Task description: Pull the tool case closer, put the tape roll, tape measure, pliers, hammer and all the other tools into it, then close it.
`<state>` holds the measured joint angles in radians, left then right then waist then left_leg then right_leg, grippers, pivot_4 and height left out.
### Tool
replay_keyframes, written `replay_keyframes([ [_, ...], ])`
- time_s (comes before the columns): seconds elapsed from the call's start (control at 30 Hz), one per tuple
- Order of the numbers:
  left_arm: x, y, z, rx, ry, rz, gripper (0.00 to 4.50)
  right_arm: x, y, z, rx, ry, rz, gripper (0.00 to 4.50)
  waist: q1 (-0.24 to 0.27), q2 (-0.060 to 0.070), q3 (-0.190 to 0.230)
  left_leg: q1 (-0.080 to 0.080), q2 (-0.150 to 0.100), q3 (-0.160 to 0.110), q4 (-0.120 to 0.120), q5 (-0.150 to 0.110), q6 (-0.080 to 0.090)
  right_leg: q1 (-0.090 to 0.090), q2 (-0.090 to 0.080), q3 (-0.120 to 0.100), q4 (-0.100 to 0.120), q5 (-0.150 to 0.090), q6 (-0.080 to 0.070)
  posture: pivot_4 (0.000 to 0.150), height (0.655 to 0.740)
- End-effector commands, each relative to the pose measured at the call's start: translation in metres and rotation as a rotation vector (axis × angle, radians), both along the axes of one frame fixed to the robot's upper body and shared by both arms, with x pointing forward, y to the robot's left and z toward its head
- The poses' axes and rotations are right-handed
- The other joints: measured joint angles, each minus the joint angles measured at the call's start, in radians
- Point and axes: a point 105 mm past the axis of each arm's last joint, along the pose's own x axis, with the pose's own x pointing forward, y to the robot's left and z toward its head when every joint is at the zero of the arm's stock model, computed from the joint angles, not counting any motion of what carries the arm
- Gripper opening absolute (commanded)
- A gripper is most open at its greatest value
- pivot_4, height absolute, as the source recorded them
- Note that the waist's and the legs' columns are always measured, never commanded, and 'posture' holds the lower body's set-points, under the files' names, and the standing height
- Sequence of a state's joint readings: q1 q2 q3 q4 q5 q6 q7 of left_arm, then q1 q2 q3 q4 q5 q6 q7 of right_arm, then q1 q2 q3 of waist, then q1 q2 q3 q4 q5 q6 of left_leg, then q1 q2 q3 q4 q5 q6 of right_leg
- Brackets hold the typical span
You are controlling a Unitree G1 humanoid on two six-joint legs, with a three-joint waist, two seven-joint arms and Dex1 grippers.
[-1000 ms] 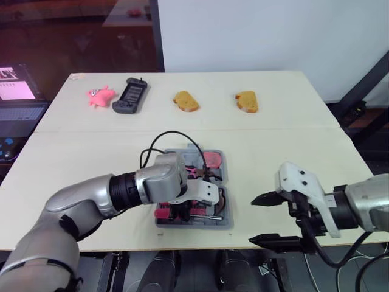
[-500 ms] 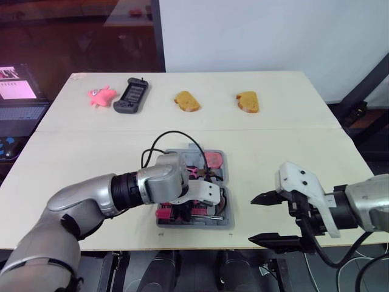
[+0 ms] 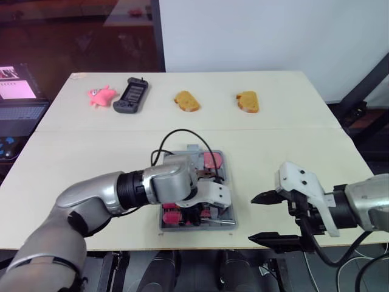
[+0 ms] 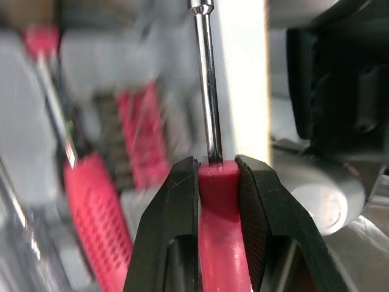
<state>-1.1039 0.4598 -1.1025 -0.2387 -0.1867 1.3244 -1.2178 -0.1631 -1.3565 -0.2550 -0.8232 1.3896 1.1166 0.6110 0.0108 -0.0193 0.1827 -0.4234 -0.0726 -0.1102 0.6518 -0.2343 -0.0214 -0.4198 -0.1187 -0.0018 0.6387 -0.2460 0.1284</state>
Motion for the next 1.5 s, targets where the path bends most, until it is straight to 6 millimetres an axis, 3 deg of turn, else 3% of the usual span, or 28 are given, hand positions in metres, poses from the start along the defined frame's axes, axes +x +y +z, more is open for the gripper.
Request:
replay_keyframes([
  [0.03, 0.002, -0.002, 0.011, -0.029, -0.021, 0.029, 0.38, 0.001, 0.003, 0.004, 0.01, -0.033, 0.018, 4.5, -0.002, 0.0, 0.0, 0.0, 0.0, 0.0, 0.0, 0.0, 0.0, 0.0, 0.0, 0.0, 0.0, 0.0, 0.0, 0.15, 0.74],
  [0.4, 0.014, 0.008, -0.002, 0.02, -0.055, 0.097, 0.38, 0.003, 0.005, 0.004, 0.015, -0.036, 0.027, 4.5, 0.002, 0.0, 0.0, 0.0, 0.0, 0.0, 0.0, 0.0, 0.0, 0.0, 0.0, 0.0, 0.0, 0.0, 0.0, 0.15, 0.74],
  [1.5, 0.007, -0.007, -0.01, 0.051, -0.074, 0.036, 0.38, 0.004, 0.008, 0.003, 0.018, -0.048, 0.027, 4.5, 0.003, 0.0, 0.0, 0.0, 0.0, 0.0, 0.0, 0.0, 0.0, 0.0, 0.0, 0.0, 0.0, 0.0, 0.0, 0.15, 0.74],
])
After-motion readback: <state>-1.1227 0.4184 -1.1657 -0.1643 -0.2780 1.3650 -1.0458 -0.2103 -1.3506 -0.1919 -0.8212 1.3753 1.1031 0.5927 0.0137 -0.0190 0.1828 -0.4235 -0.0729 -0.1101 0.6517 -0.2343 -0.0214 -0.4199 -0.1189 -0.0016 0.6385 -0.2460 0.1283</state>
